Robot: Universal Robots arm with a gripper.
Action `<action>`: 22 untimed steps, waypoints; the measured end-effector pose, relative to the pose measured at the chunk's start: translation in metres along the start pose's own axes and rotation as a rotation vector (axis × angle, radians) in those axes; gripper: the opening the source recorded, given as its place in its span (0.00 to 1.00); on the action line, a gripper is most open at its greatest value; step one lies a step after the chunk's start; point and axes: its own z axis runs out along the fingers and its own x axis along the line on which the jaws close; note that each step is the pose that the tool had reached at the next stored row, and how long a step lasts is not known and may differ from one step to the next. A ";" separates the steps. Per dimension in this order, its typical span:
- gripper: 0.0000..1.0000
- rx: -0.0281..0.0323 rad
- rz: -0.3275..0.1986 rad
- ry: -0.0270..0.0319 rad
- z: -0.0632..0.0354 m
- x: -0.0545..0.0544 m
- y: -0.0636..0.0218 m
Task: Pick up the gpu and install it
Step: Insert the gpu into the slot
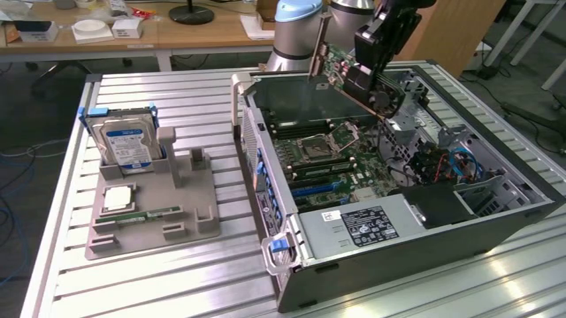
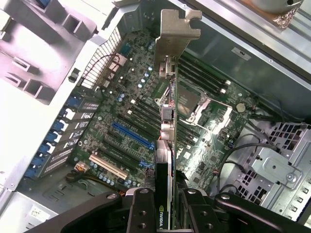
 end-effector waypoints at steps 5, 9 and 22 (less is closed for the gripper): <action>0.26 -0.0003 -0.017 0.0008 0.0000 0.000 -0.0003; 0.26 -0.0006 -0.030 0.0014 0.0000 0.000 -0.0004; 0.26 -0.0016 -0.073 0.0035 -0.0001 0.001 -0.0011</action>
